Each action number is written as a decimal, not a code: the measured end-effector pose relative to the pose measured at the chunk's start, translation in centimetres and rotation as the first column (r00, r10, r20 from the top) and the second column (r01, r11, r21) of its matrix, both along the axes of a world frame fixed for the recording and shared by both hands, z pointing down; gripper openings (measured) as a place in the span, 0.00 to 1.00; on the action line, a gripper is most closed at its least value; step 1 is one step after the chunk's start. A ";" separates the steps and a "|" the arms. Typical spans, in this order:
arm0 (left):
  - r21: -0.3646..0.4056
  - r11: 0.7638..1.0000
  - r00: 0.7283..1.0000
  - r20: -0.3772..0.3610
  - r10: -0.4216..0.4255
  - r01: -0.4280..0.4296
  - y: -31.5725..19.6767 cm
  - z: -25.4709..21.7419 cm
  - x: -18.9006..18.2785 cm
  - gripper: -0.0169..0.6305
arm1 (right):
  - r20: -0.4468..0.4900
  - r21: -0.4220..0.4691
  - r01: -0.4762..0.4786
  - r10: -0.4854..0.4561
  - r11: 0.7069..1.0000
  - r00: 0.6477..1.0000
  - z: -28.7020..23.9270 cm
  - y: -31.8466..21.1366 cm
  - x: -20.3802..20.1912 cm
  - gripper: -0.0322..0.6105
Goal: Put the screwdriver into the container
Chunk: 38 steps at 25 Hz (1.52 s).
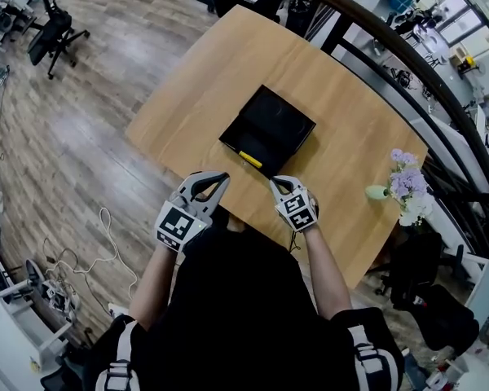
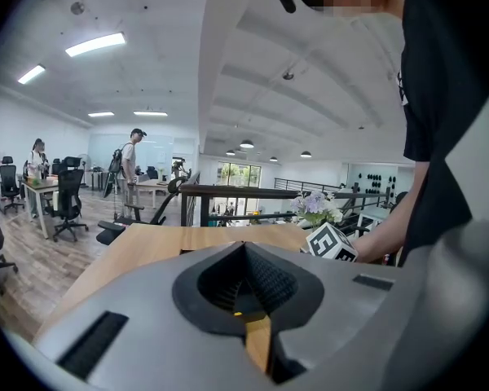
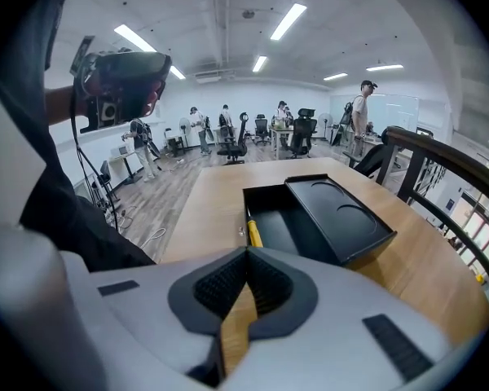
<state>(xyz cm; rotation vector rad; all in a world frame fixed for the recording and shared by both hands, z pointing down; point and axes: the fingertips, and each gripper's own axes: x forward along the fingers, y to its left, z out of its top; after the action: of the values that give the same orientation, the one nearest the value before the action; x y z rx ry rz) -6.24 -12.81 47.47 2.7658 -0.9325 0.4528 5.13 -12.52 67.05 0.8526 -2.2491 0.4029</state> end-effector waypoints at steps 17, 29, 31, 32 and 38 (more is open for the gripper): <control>0.026 1.000 1.000 0.014 -0.018 0.017 4.7 -0.4 4.1 0.06 | 0.153 0.105 -0.017 0.001 0.994 0.988 -7.6 2.5 2.8 0.09; 0.035 0.997 0.997 0.039 -0.068 0.067 7.9 -0.1 2.9 0.06 | 0.175 0.167 -0.007 -0.022 0.986 0.984 -8.9 4.6 3.0 0.09; 0.038 0.996 0.996 0.038 -0.077 0.076 8.1 0.0 2.6 0.06 | 0.172 0.178 0.001 -0.033 0.984 0.985 -9.2 4.8 2.6 0.09; 0.041 0.996 0.996 0.037 -0.082 0.080 8.2 -0.1 2.5 0.06 | 0.168 0.185 0.008 -0.040 0.983 0.985 -9.4 4.8 2.5 0.09; 0.067 0.993 0.994 0.024 -0.103 0.102 8.9 -1.0 3.4 0.06 | 0.161 0.209 0.041 -0.076 0.977 0.984 -10.9 5.5 3.1 0.09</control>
<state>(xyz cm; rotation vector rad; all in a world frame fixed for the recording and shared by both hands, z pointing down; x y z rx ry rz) -2.80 -3.93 46.43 2.7600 -1.1093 0.4521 8.23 -6.97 56.16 0.8822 -2.4987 0.2244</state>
